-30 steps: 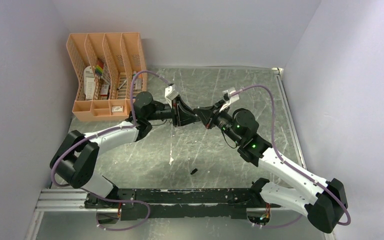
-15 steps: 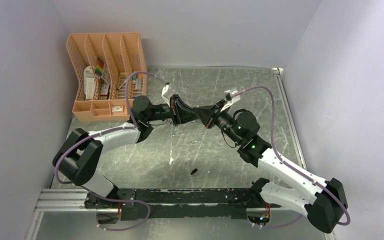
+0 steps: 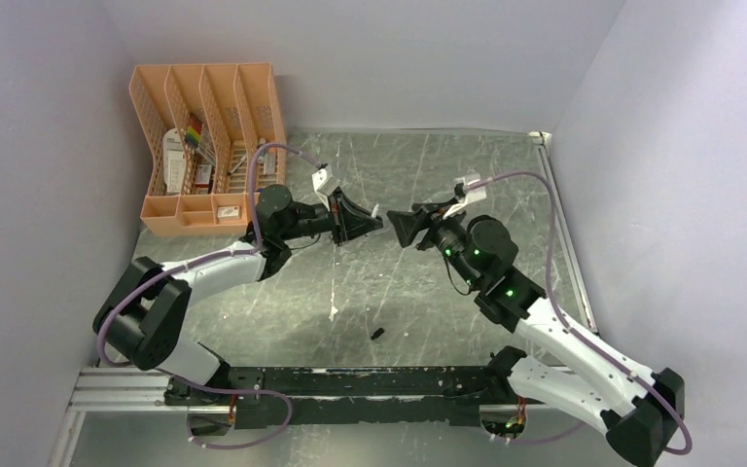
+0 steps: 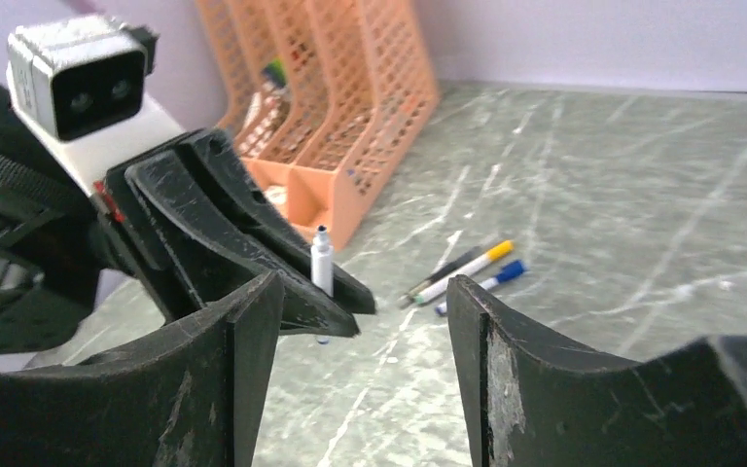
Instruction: Insert the pens into the pen caps
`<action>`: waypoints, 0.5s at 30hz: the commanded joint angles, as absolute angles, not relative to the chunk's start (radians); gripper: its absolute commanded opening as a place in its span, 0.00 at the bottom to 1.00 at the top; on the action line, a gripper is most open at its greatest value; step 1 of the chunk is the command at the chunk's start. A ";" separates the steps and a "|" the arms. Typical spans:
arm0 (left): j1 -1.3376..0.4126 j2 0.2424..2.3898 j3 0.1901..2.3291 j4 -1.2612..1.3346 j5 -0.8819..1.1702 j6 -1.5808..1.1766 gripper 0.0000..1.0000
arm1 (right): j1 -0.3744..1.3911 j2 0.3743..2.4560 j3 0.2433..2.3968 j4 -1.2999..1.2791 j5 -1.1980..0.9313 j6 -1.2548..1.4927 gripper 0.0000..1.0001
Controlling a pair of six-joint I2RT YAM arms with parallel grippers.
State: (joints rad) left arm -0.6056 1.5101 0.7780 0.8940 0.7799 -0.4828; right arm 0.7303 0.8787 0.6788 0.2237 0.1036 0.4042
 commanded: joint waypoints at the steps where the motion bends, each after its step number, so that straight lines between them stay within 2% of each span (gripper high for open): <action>1: -0.574 1.447 0.815 0.639 0.660 -0.225 0.07 | 0.731 0.829 0.729 -0.015 0.278 0.335 0.62; 5: -0.548 1.426 0.826 0.535 0.561 -0.167 0.07 | 0.750 0.900 0.762 -0.272 0.226 0.419 0.57; 7: -0.531 1.421 0.826 0.523 0.537 -0.170 0.07 | 0.800 0.937 0.747 -0.373 0.240 0.475 0.49; 10: -0.521 1.420 0.823 0.519 0.513 -0.178 0.07 | 0.940 0.963 0.694 -0.464 0.304 0.578 0.19; 11: -0.520 1.422 0.824 0.513 0.511 -0.178 0.07 | 1.008 0.968 0.679 -0.494 0.324 0.613 0.02; 15: -0.517 1.419 0.818 0.530 0.517 -0.189 0.07 | 1.117 0.994 0.651 -0.552 0.315 0.729 0.00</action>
